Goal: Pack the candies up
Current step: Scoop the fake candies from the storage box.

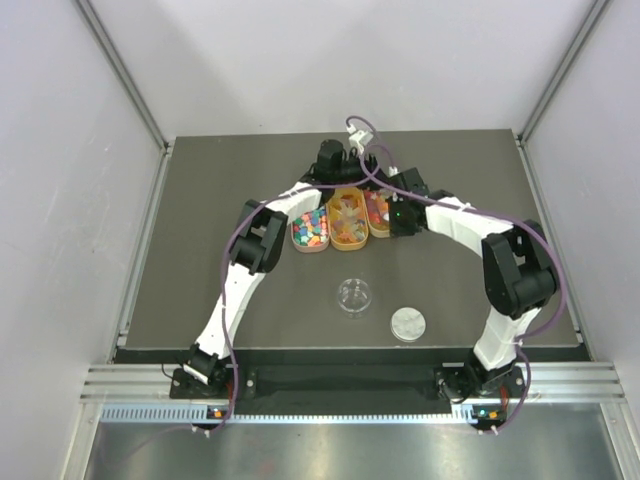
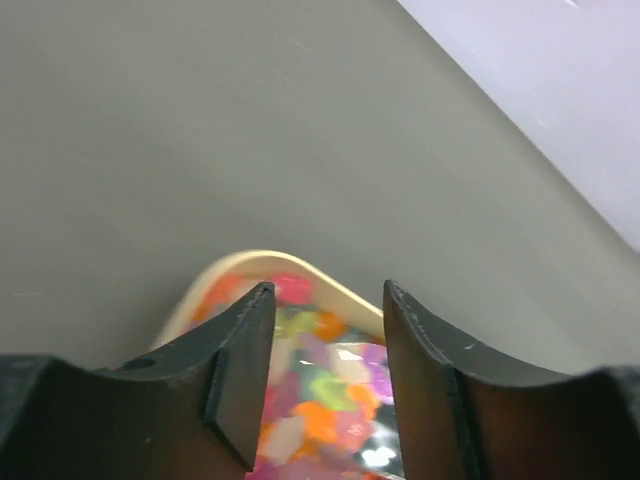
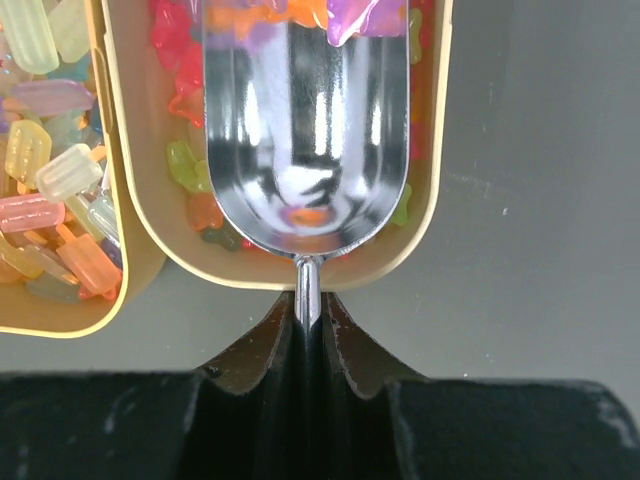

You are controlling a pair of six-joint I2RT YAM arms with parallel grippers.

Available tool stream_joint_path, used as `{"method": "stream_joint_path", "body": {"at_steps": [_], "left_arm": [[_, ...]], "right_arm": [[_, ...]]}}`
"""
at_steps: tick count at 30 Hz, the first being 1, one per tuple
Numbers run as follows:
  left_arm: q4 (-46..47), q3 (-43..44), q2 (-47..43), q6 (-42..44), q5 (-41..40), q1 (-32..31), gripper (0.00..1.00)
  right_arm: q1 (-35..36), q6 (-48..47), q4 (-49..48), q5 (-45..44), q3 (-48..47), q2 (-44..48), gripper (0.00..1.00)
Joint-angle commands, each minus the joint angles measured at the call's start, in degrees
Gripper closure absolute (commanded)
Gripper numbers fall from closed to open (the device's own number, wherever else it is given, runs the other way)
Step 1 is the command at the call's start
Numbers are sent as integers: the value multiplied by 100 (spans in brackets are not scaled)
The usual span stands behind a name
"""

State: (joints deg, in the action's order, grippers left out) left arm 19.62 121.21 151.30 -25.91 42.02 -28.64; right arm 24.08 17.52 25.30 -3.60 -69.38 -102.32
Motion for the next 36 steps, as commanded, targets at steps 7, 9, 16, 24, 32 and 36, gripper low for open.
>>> {"method": "stream_joint_path", "body": {"at_steps": [7, 9, 16, 24, 32, 36], "left_arm": [[-791, 131, -795, 1552, -1406, 614, 39], [-950, -104, -953, 1879, -1652, 684, 39], [-1266, -1151, -1858, 2125, -1969, 1317, 40], [-1881, -2038, -3097, 2521, -1628, 1537, 40], [-2304, -2751, -4020, 2696, -1284, 1730, 40], [-2454, -3102, -4284, 2653, -1196, 1871, 41]], "right_arm": [[18, -354, -1272, -176, 373, 714, 100], [44, -476, -1509, -176, 487, 818, 100], [141, -1232, -2897, -247, 1242, 1504, 100], [-34, -3651, -1867, 1451, 1579, 2743, 100], [-123, -6346, 2062, 2697, 839, 3807, 100], [-96, -7312, 3049, 2793, 470, 3869, 100]]}}
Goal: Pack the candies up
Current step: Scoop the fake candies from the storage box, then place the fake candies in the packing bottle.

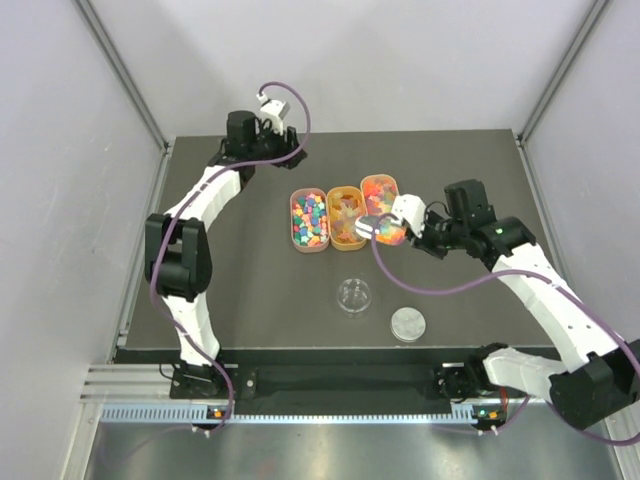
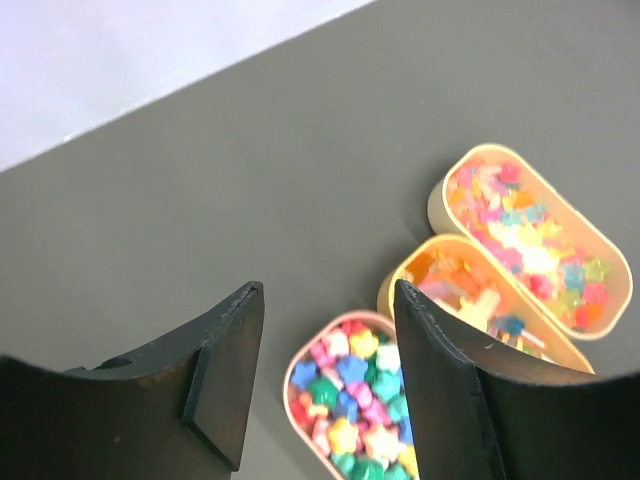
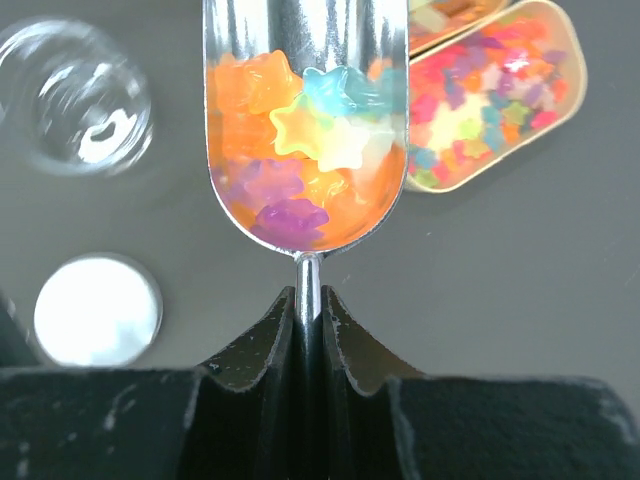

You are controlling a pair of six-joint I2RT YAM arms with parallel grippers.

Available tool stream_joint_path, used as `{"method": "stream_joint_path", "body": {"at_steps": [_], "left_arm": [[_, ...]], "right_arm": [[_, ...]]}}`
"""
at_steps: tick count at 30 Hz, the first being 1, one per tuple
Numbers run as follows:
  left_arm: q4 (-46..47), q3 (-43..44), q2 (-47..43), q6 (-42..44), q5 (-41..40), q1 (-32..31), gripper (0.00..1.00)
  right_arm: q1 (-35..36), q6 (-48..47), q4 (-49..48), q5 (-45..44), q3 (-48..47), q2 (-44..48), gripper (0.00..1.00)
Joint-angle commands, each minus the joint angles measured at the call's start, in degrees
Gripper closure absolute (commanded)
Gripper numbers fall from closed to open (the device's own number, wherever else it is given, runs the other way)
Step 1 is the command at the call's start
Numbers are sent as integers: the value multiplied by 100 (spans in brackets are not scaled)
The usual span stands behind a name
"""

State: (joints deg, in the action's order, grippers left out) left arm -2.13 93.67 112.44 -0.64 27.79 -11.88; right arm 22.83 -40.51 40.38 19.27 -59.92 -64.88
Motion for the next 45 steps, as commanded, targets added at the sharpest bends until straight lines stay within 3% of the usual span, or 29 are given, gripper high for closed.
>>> {"method": "stream_joint_path", "body": {"at_steps": [1, 8, 15, 27, 45], "left_arm": [[-279, -410, -442, 135, 244, 247, 41], [-385, -683, -706, 100, 315, 485, 43], [-332, -982, -899, 91, 262, 538, 43], [-314, -1307, -1145, 82, 279, 634, 44], [-253, -1395, -1137, -164, 482, 757, 45]], "right_arm": [[37, -1651, 1673, 534, -494, 134, 100], [476, -2786, 2483, 262, -380, -59, 100], [1047, -3077, 2545, -308, -406, -314, 100], [1716, -2541, 2510, -1434, -837, -903, 100], [2112, -2373, 3037, -2559, -1426, -1457, 100]]}}
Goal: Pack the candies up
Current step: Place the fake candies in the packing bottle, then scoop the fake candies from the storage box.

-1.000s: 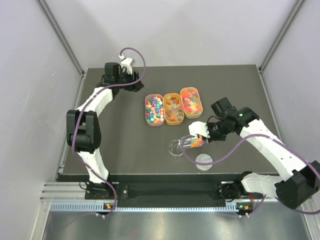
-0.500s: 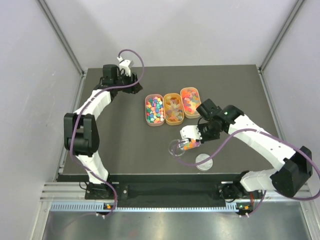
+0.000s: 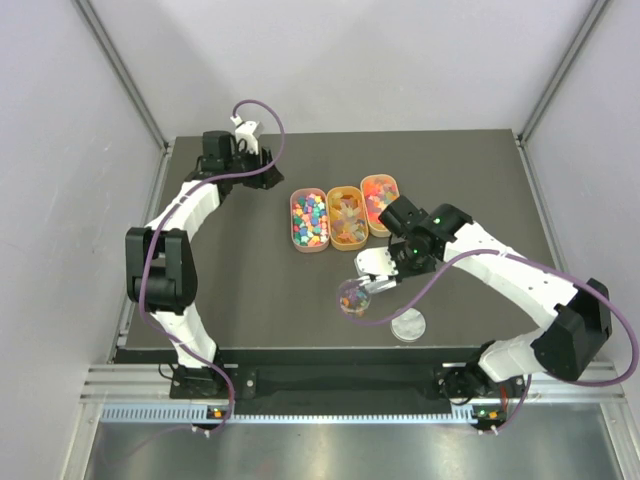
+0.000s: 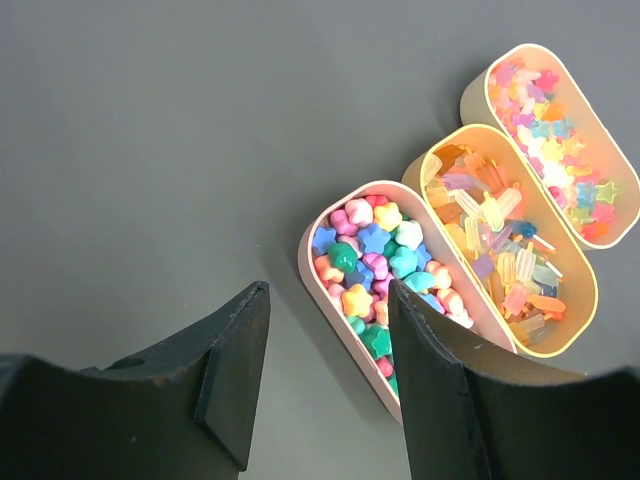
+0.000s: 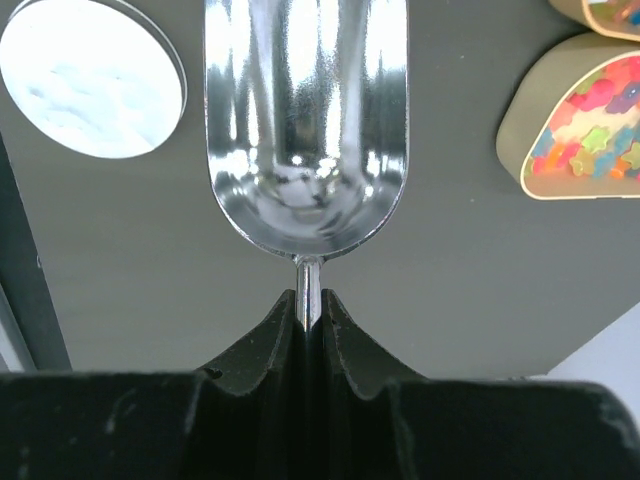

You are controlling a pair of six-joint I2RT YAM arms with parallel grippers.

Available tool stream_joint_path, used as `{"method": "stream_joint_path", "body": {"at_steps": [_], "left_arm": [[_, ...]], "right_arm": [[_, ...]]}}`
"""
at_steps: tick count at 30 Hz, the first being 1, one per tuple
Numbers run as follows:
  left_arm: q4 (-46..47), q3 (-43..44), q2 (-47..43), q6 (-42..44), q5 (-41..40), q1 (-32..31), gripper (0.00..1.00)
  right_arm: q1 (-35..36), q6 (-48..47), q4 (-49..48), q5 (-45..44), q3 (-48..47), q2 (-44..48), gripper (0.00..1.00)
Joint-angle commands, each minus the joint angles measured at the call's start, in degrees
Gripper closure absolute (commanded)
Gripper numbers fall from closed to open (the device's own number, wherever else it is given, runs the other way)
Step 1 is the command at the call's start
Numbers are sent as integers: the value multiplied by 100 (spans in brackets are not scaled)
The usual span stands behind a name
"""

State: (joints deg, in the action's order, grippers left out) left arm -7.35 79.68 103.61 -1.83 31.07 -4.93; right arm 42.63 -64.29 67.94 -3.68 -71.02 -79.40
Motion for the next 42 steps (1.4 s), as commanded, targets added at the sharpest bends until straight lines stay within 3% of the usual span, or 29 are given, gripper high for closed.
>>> {"method": "stream_joint_path", "body": {"at_steps": [1, 5, 8, 11, 15, 21, 25, 34, 42], "left_arm": [[278, 12, -245, -46, 162, 62, 45], [261, 74, -219, -28, 189, 71, 45], [261, 127, -184, -37, 312, 62, 45], [576, 241, 44, -151, 706, 53, 48], [499, 1082, 668, -318, 1094, -17, 50], [683, 1655, 1257, -450, 972, -184, 53], [692, 2042, 1722, -433, 813, -333, 53], [1245, 2622, 2539, -135, 444, -764, 54], [1640, 3387, 3498, -275, 391, -957, 55]], "right_arm": [[131, 4, 307, -299, -342, -14, 100], [79, 118, 220, -344, -465, 38, 100], [-96, 714, 44, -107, -894, -93, 100], [-377, 2136, -132, 323, -2033, -741, 100], [-808, 4558, -36, 842, -3310, -1674, 100], [-1046, 6128, 367, 1114, -4454, -2562, 100], [-1099, 7078, 641, 914, -4201, -2616, 100], [-1293, 7440, 1160, 2477, -2997, -2484, 100], [-1284, 7440, 1248, 2838, -3331, -3082, 100]]}}
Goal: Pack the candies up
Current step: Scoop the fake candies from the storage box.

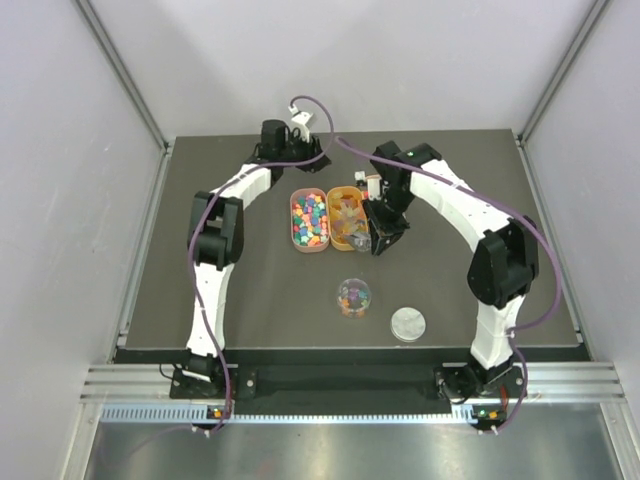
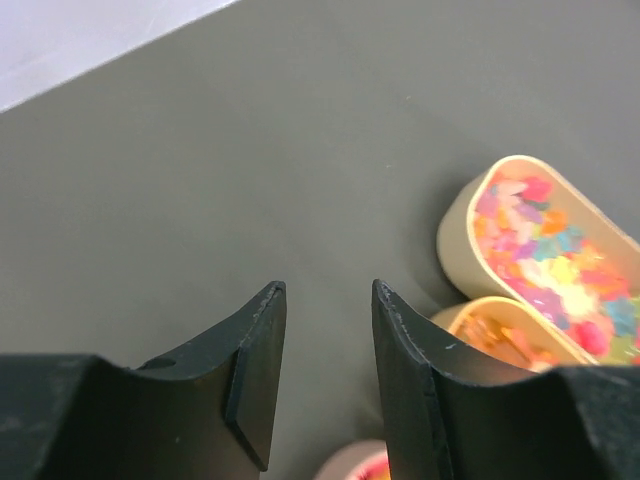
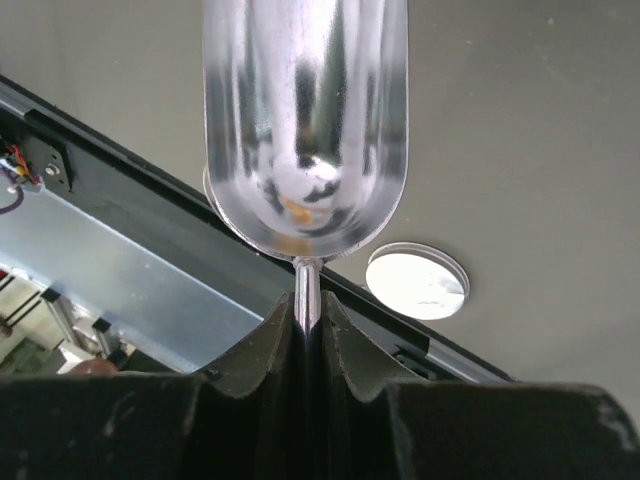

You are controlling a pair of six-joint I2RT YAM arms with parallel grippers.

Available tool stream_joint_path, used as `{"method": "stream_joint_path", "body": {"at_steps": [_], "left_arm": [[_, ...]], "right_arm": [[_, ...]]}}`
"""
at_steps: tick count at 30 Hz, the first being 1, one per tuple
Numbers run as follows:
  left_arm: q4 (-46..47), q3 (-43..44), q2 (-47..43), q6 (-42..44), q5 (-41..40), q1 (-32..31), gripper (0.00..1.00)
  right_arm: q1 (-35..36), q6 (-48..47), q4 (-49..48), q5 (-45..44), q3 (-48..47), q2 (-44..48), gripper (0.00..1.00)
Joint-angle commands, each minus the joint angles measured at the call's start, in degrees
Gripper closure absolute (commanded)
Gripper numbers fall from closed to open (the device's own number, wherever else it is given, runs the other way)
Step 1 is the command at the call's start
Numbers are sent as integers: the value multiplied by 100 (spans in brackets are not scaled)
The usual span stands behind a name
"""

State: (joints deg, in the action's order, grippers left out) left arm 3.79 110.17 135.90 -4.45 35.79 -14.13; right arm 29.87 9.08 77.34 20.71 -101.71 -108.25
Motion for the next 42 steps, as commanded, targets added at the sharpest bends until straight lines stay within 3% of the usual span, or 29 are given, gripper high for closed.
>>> {"method": "stream_joint_path", "body": {"at_steps": [1, 5, 12, 20, 42], "left_arm": [[552, 347, 340, 40, -72, -72, 55], [736, 435, 464, 164, -116, -221, 55], [895, 444, 578, 58, -55, -397, 55], [1123, -13, 447, -21, 121, -538, 56], [1106, -584, 25, -293, 323, -600, 72]], "right_arm": [[-7, 111, 325, 460, -227, -214, 100], [10, 155, 317, 522, -33, -302, 100], [37, 129, 352, 382, -604, -724, 100], [37, 190, 334, 223, -824, -1049, 100], [248, 199, 255, -559, -1211, -1550, 100]]}}
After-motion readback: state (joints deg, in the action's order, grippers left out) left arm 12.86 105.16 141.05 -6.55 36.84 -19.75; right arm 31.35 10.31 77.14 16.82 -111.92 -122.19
